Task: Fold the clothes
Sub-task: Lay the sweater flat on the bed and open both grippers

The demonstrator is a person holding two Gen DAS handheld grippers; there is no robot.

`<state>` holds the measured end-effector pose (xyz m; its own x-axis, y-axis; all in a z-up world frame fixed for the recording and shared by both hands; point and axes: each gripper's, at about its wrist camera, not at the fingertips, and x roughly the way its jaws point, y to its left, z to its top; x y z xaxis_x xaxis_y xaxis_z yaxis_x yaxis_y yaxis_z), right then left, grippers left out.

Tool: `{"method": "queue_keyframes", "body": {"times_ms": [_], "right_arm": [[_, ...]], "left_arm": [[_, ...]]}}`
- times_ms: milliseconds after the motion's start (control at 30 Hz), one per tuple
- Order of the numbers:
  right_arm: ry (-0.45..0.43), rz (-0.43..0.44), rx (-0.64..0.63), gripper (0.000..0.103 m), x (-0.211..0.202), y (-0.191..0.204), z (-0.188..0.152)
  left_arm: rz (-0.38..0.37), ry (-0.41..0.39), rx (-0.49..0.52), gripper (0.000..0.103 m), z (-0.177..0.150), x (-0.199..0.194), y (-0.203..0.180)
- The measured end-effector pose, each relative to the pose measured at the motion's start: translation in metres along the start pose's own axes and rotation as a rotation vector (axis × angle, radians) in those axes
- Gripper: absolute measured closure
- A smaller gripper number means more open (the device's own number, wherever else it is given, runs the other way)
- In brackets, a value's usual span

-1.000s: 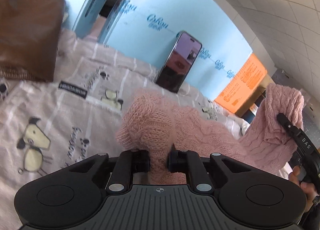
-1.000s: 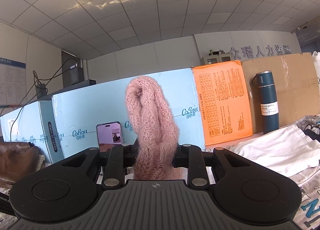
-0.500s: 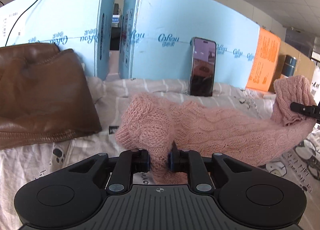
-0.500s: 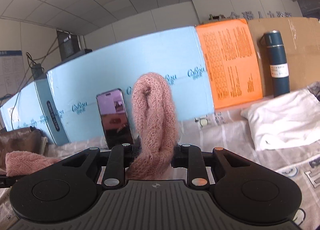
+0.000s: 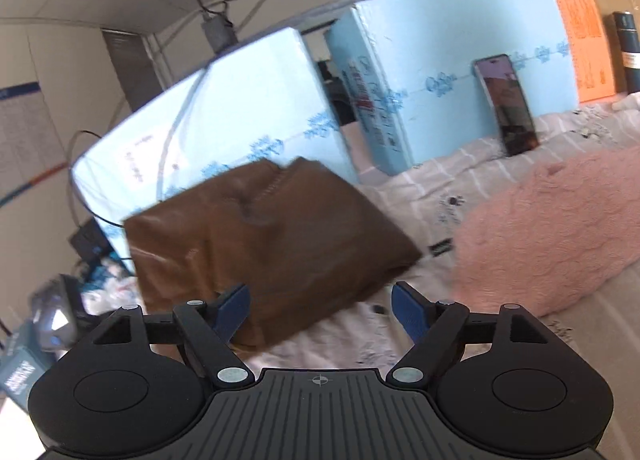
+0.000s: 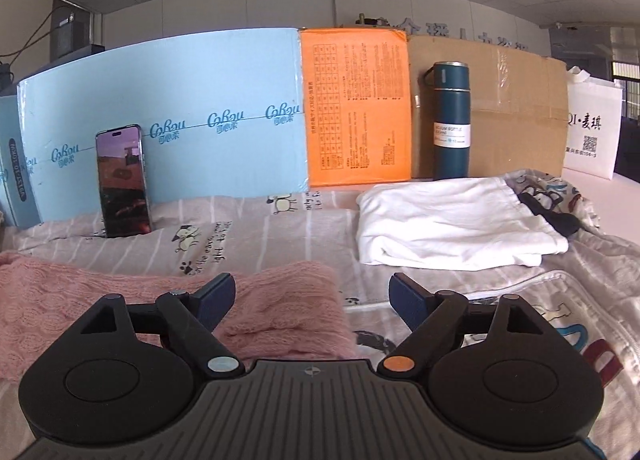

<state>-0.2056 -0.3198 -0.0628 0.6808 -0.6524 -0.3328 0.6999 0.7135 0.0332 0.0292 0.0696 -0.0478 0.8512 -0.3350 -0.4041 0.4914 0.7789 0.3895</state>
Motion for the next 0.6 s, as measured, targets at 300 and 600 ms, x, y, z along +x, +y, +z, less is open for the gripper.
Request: {"method": "queue_keyframes", "body": {"times_ms": [300, 600], "right_arm": [[0.035, 0.286, -0.143, 0.010, -0.014, 0.036, 0.001], [0.200, 0.208, -0.215, 0.016, 0.026, 0.056, -0.012]], "left_arm": [[-0.276, -0.153, -0.267, 0.002, 0.024, -0.009, 0.002], [-0.664, -0.196, -0.059, 0.002, 0.048, 0.048, -0.108]]}}
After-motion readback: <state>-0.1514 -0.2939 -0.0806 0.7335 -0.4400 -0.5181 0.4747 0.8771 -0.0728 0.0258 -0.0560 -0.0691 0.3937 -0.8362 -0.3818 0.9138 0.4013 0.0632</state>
